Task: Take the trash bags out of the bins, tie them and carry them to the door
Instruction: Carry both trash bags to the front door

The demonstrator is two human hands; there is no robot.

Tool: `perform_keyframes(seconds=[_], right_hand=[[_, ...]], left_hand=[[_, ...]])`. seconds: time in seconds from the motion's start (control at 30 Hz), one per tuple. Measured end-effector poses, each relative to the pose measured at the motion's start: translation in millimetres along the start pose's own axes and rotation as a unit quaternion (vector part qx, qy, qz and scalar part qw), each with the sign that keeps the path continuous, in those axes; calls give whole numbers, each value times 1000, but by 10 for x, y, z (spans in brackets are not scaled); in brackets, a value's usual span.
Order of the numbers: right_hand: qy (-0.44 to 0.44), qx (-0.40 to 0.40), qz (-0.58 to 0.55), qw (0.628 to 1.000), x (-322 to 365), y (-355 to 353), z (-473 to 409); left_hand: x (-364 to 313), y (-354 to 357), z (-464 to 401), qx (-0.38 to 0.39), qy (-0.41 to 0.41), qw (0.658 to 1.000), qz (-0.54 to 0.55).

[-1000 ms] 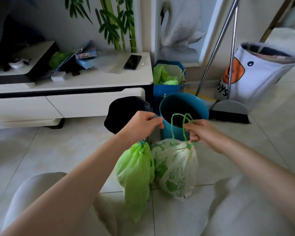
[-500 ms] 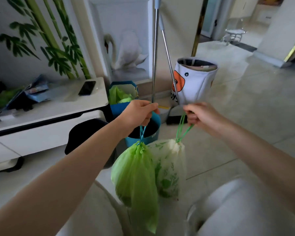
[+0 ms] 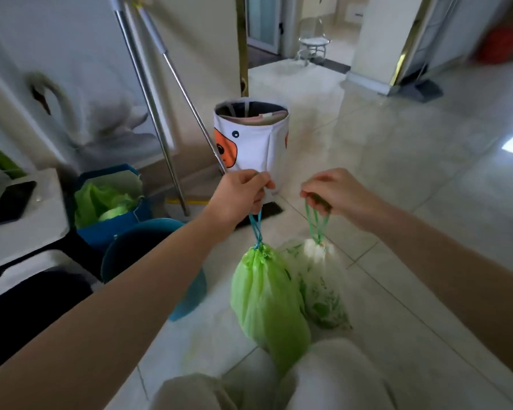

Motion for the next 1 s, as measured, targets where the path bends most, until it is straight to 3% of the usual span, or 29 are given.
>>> perform_keyframes(seconds=[0.23, 0.43, 0.7, 1.0], right_hand=[[155, -36, 73, 985, -530, -1080, -643], [249, -69, 84, 962, -451, -1784, -571], [264, -144, 11, 954, 699, -2888, 88], [218, -212, 44, 951, 2199, -3804, 1117]], left_hand=[[160, 990, -1305, 147, -17, 989, 22], [-154, 1470, -1836, 181, -34, 983, -27], [-1459, 1898, -1994, 219, -66, 967, -114], [-3385, 2337, -1846, 214, -54, 959, -175]])
Point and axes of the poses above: each hand's wrist, its own z-axis away from the middle knuckle, its own y-axis out of the palm, x = y × z, the point moved 8 cm from there along -z, towards the middle knuckle, and after that the axes turned 6 degrees about x, right-handed, at the moved point
